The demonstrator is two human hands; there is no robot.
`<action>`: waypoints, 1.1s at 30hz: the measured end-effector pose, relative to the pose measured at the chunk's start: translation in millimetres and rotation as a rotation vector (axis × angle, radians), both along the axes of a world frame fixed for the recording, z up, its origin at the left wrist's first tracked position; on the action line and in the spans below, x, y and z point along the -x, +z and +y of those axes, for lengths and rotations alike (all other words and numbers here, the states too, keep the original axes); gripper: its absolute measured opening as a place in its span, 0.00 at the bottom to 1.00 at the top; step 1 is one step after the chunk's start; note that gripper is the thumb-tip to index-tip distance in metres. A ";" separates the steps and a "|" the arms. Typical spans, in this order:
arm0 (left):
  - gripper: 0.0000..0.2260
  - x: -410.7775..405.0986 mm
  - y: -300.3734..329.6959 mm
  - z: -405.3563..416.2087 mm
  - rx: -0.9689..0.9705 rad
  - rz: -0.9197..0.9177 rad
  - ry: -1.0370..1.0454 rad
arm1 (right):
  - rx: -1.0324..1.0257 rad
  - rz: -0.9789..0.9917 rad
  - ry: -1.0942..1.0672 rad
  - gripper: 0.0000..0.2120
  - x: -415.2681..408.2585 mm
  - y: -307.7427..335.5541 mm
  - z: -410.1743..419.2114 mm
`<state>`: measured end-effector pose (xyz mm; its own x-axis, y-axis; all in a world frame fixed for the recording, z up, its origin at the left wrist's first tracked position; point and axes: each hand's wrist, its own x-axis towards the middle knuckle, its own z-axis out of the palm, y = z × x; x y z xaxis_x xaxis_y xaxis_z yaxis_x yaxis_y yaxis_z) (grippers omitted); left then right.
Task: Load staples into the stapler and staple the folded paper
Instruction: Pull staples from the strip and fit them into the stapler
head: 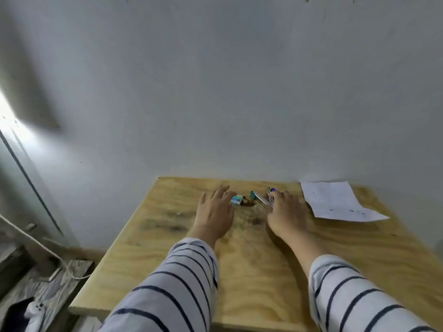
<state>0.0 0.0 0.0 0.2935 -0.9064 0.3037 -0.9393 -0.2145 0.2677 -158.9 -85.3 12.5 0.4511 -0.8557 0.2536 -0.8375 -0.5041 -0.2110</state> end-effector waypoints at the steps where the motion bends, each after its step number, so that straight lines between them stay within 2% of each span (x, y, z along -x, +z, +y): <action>1: 0.19 -2.4 -3.3 -2.5 -0.026 0.019 0.006 | 0.006 0.005 -0.019 0.17 -1.0 -1.3 -2.6; 5: 0.19 -11.9 -21.4 -18.6 -0.046 0.077 0.037 | 0.092 0.025 -0.071 0.17 -10.3 -15.3 -11.1; 10: 0.17 -19.6 -30.8 -31.9 0.034 0.104 0.066 | 0.275 0.015 -0.087 0.09 -19.2 -37.3 -14.5; 15: 0.16 -19.2 -32.8 -29.5 0.088 0.113 0.071 | 0.355 -0.040 -0.076 0.07 -18.9 -38.7 -13.4; 20: 0.15 -16.7 -33.1 -26.2 0.110 0.136 0.052 | 0.309 0.000 -0.120 0.11 -17.1 -37.8 -7.0; 26: 0.14 -14.9 -33.1 -18.8 0.110 0.117 0.046 | 0.088 -0.014 -0.146 0.21 -20.8 -31.9 -14.0; 30: 0.14 -11.2 -27.8 -16.4 0.132 0.078 0.062 | 0.020 -0.208 -0.230 0.19 -24.2 -30.4 -19.0; 33: 0.15 -8.5 -21.2 -17.3 0.123 0.042 0.126 | 0.014 -0.477 -0.173 0.16 -25.1 -23.8 -8.8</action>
<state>8.5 -17.3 -21.2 0.4173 -0.8185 0.3949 -0.8945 -0.2932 0.3375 -133.8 -94.1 -11.3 0.1339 -0.9026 0.4091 -0.7209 -0.3720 -0.5848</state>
